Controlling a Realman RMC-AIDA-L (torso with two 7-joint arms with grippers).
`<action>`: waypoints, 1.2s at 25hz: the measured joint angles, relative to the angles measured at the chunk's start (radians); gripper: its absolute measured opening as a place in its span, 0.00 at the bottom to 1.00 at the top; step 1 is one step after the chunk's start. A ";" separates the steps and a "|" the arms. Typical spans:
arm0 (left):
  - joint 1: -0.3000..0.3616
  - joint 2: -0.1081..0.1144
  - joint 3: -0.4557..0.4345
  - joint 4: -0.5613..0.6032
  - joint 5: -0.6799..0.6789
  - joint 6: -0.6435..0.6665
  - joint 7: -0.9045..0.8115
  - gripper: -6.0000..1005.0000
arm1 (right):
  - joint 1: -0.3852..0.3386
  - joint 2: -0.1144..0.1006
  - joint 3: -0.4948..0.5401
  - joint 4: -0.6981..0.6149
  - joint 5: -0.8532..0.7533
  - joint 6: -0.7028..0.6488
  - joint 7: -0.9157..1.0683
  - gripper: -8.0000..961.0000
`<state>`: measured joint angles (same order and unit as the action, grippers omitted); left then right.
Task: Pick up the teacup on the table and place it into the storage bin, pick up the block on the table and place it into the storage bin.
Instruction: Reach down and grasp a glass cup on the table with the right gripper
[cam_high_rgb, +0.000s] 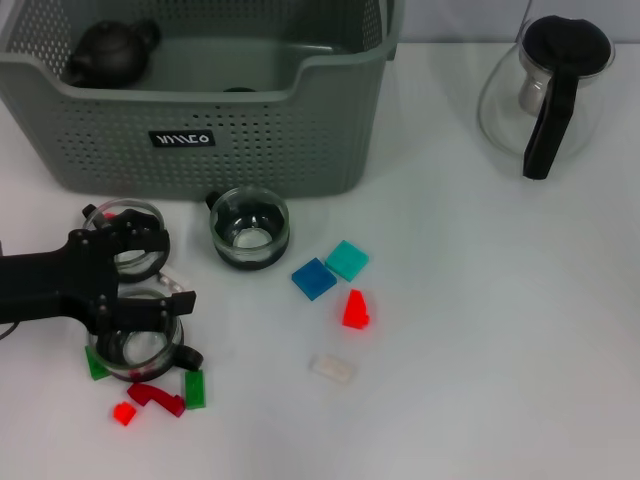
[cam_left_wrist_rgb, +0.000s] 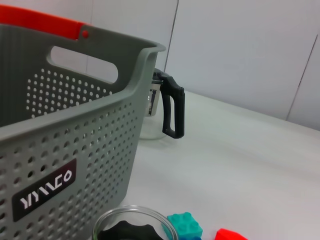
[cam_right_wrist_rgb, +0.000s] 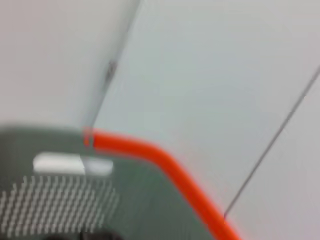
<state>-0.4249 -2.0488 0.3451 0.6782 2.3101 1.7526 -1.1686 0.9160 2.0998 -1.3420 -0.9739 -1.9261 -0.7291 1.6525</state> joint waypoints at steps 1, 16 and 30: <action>0.000 0.000 0.000 0.000 0.000 0.001 0.000 0.93 | -0.037 0.000 -0.002 -0.071 0.000 -0.047 0.023 0.59; -0.006 0.015 0.001 0.000 0.002 0.009 0.003 0.93 | -0.106 0.003 -0.141 -0.344 -0.332 -0.698 0.410 0.59; -0.003 0.015 0.000 -0.002 0.000 -0.001 0.006 0.93 | 0.119 0.013 -0.428 0.037 -0.336 -0.463 0.412 0.58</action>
<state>-0.4277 -2.0340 0.3451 0.6764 2.3102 1.7521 -1.1628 1.0354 2.1124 -1.7695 -0.9374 -2.2625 -1.1918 2.0646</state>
